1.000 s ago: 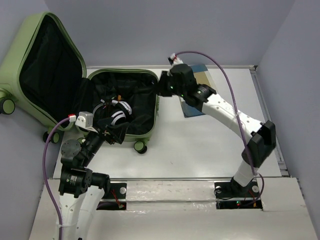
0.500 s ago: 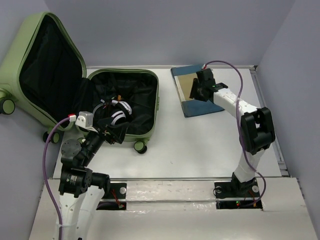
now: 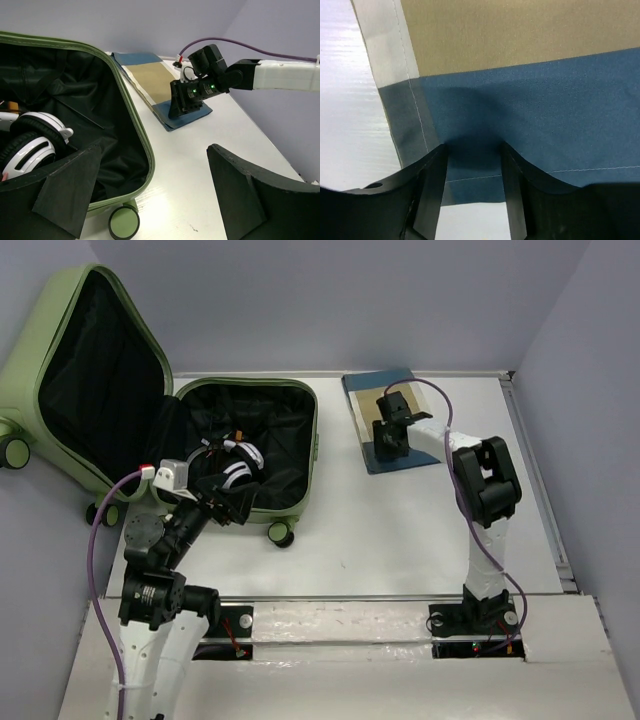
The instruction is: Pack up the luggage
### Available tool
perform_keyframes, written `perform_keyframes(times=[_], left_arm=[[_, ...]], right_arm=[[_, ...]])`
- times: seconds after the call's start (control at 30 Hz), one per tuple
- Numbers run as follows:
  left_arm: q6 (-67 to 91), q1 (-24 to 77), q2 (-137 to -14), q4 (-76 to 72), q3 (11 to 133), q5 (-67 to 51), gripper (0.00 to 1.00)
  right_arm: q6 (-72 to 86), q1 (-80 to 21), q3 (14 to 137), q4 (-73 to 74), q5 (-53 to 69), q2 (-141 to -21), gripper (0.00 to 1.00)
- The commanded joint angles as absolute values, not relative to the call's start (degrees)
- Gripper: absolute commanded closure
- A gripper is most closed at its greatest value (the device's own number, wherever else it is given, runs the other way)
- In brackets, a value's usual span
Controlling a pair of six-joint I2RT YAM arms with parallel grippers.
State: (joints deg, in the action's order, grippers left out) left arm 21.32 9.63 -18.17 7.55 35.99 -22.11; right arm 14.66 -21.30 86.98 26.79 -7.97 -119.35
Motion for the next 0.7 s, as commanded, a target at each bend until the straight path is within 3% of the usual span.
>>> perform_keyframes(times=[0.0,0.03,0.13,0.4,0.53,0.57,0.63,0.67], left_arm=[[21.9,9.2,-19.1,5.2,35.8,-23.7,0.01],[21.8,9.2,-19.3,5.2,35.8,-23.7,0.01],[22.1,9.2,-20.1,4.8,35.6,-24.3,0.01],[22.1,9.3,-22.8,4.3,35.9,-25.9,0.01],[22.1,9.4,-24.0,4.4,36.4,-26.4,0.01],[22.5,9.4,-24.3,4.3,36.6,-26.4,0.01],[23.5,9.4,-24.8,3.6,36.8,-27.0,0.01],[24.0,9.5,-24.8,3.2,37.1,-27.2,0.01]], right_arm=[[14.2,-20.7,87.1,28.9,-8.1,-121.1,0.65],[14.8,-21.4,86.3,28.9,-8.4,-121.1,0.80],[17.0,-23.7,80.7,27.3,-8.9,-119.3,0.93],[28.4,-28.2,52.9,15.1,-6.7,-101.3,0.93],[30.8,-28.2,40.4,16.2,-9.9,-84.4,0.91],[31.6,-28.2,39.1,16.4,-9.8,-81.5,0.80],[32.5,-28.2,37.7,17.8,-10.2,-76.2,0.48],[32.7,-27.3,37.7,18.5,-10.2,-72.2,0.21]])
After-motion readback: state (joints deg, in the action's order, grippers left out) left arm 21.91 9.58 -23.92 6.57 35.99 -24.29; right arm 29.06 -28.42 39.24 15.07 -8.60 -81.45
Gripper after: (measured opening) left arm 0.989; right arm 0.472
